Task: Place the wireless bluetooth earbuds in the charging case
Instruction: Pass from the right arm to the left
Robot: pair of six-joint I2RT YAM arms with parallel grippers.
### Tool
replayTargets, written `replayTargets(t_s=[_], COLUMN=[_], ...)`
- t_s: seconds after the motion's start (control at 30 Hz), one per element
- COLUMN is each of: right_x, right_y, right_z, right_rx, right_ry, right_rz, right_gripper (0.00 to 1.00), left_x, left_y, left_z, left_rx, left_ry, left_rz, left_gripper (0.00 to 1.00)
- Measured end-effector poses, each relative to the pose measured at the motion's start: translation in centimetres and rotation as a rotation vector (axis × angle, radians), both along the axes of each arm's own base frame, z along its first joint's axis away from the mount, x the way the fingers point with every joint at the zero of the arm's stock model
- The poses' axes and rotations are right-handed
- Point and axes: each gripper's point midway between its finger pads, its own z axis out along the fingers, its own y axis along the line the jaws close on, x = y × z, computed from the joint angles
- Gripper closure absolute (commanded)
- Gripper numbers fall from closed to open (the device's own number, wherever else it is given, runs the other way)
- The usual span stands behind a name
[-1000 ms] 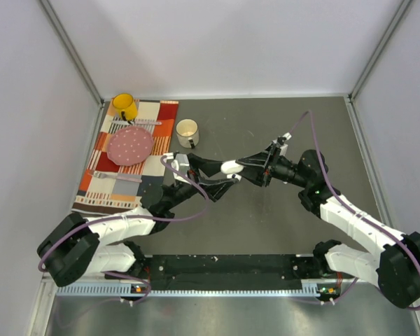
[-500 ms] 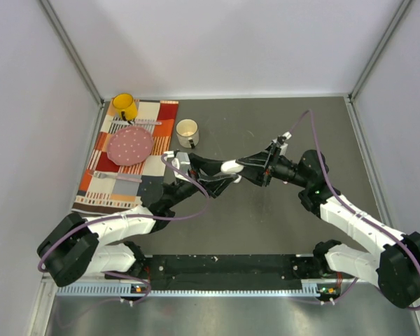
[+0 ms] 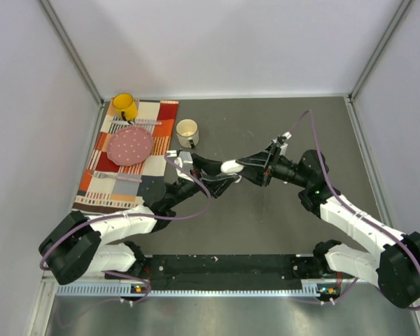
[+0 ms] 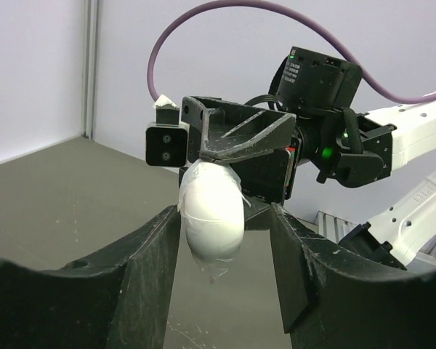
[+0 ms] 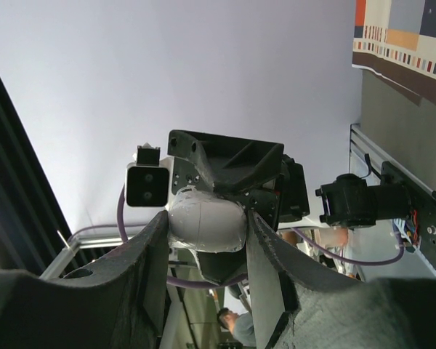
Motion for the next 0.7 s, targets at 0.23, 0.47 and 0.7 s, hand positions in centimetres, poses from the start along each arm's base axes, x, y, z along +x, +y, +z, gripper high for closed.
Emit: replayTargets(t_s=[0.23,0.47,0.7], right_x=[0.0,0.0,-0.1], right_y=[0.0,0.0,0.1], right_z=[0.0,0.0,0.0], right_rx=[0.000,0.000,0.000], right_ry=[0.000,0.000,0.000], right_rz=[-0.001,0.002,0.005], right_gripper=[1.00,1.00,1.00], left_x=[0.2,0.6,0.7], left_y=[-0.2,-0.2,-0.4], left_z=[-0.5,-1.0,-1.3], left_rx=[0.012,0.017,0.021], left_ry=[0.016,0.032,0.041], left_rz=[0.000,0.015,0.014], left_gripper=[0.58,0.53,0.47])
